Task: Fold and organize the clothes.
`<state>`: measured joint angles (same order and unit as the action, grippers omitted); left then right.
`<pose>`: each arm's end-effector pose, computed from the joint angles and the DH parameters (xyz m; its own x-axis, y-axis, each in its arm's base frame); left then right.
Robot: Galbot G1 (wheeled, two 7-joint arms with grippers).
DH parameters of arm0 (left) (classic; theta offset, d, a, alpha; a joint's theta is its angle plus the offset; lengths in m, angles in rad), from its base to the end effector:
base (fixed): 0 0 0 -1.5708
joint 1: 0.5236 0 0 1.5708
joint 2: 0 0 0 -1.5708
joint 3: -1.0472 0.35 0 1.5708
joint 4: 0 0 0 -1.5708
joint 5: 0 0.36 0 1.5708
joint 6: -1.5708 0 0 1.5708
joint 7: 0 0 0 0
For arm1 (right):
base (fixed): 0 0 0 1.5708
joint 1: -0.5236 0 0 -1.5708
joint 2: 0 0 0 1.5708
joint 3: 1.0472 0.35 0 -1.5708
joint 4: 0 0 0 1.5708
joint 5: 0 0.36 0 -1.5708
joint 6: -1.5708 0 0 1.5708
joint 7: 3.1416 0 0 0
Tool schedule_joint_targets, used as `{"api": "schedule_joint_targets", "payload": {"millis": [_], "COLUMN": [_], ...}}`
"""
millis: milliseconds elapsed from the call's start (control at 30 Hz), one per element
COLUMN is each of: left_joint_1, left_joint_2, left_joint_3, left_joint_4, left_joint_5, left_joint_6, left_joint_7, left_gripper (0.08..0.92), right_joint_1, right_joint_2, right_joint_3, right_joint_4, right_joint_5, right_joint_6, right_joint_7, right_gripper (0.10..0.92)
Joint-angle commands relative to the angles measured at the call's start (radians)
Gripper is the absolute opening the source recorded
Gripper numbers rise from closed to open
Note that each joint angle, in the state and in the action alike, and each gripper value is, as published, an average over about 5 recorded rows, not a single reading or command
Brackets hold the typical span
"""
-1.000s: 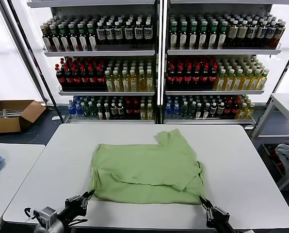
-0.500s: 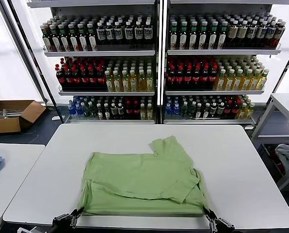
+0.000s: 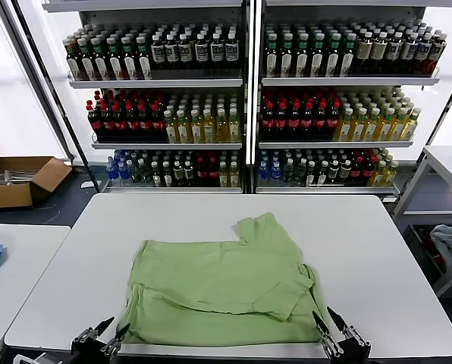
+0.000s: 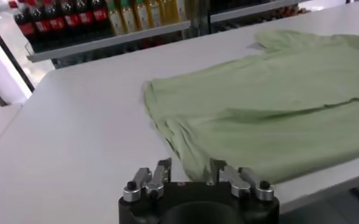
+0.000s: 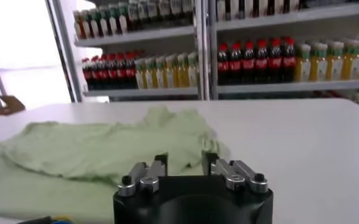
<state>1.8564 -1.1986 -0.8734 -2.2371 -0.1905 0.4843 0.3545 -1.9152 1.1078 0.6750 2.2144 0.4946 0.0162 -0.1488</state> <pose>0.1230 0.1367 -0.2500 -0.7964 0.1735 0.5793 0.2912 0.9496 0.1160 0.1073 -0.0987 -0.2822 -0.9329 -0.3040 0.1932 -0.2896 0.9520 0.0993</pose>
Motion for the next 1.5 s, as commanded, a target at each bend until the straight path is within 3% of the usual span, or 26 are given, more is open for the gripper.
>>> {"api": "schedule_joint_targets", "payload": {"millis": [33, 267, 400, 500, 700, 900, 1133, 1500], "left_joint_1": [-0.118, -0.329, -0.461, -0.575, -0.783, -0.920, -1.017, -1.087], "left_joint_2": [0.177, 0.373, 0.430, 0.450, 0.447, 0.401, 0.359, 0.326], "left_joint_3": [-0.057, 0.055, 0.156, 0.244, 0.420, 0.542, 0.626, 0.678], "left_joint_4": [0.063, 0.246, 0.344, 0.424, 0.607, 0.741, 0.836, 0.916], "left_joint_5": [-0.066, -0.268, -0.331, -0.371, -0.413, -0.414, -0.412, -0.407], "left_joint_6": [0.030, 0.023, 0.023, 0.023, 0.024, 0.021, 0.015, -0.008], "left_joint_7": [0.010, -0.028, -0.029, -0.029, -0.028, -0.021, -0.023, -0.042], "left_gripper": [0.530, 0.729, 0.810, 0.821, 0.823, 0.823, 0.823, 0.823], "right_joint_1": [0.163, 0.595, 0.812, 0.965, 1.160, 1.266, 1.321, 1.287], "right_joint_2": [-0.046, -0.129, -0.142, -0.143, -0.112, -0.049, 0.011, 0.049], "right_joint_3": [0.066, -0.031, -0.130, -0.221, -0.368, -0.459, -0.501, -0.502], "right_joint_4": [0.005, -0.211, -0.390, -0.510, -0.715, -0.860, -0.968, -0.976], "right_joint_5": [0.101, 0.088, 0.076, 0.064, 0.025, -0.014, -0.061, -0.115], "right_joint_6": [-0.083, -0.346, -0.411, -0.428, -0.448, -0.472, -0.474, -0.478], "right_joint_7": [-0.040, -0.089, -0.177, -0.226, -0.286, -0.290, -0.281, -0.265], "right_gripper": [0.610, 0.793, 0.820, 0.822, 0.823, 0.823, 0.823, 0.823]}}
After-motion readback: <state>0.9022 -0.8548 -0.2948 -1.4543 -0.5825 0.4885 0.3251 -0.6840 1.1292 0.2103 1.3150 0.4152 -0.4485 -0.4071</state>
